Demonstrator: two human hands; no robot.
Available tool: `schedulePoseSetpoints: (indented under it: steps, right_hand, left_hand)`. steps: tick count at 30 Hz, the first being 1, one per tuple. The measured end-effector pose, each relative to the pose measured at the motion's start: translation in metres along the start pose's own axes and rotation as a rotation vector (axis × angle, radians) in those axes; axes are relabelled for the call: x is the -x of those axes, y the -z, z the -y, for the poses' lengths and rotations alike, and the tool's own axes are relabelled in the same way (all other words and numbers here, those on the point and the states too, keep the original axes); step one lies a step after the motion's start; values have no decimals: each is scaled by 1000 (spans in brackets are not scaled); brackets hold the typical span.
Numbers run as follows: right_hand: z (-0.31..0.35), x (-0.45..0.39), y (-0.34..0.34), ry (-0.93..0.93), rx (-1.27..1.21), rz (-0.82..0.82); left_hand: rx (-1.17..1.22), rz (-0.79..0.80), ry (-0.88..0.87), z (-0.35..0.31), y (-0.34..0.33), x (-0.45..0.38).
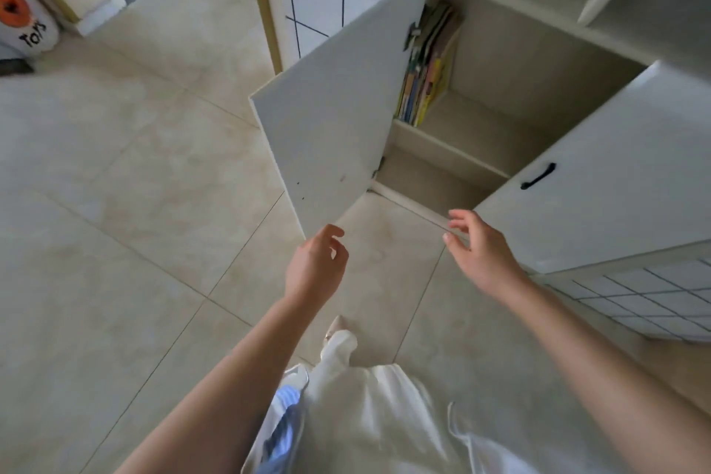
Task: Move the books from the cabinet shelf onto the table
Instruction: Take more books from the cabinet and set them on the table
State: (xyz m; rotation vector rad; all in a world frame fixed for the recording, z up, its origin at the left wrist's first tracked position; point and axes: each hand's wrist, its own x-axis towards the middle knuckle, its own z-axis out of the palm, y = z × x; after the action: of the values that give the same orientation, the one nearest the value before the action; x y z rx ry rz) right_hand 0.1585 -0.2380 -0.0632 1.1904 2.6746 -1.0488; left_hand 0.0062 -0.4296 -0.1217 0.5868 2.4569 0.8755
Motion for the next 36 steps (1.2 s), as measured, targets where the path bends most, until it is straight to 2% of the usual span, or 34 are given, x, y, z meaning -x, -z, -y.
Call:
schedulePoseSetpoints:
  steps: [8, 12, 19, 24, 27, 31, 36]
  right_hand:
    - [5, -103, 53, 38, 33, 54]
    - [-5, -158, 81, 100, 90, 84]
    - [-29, -280, 115, 198, 148, 215]
    - [-26, -346, 119, 349, 168, 209]
    - [-38, -390, 109, 463, 297, 166]
    - [-53, -440, 92, 521, 485, 126]
    - [-63, -487, 79, 594, 680, 51]
  left_hand:
    - [-17, 97, -101, -81, -22, -112]
    - [17, 103, -78, -113, -49, -153]
    - [135, 13, 13, -162, -115, -212]
    - [149, 21, 28, -187, -148, -255]
    - [154, 34, 35, -194, -161, -285]
    - [181, -31, 50, -189, -177, -322]
    - [211, -21, 35, -180, -201, -364]
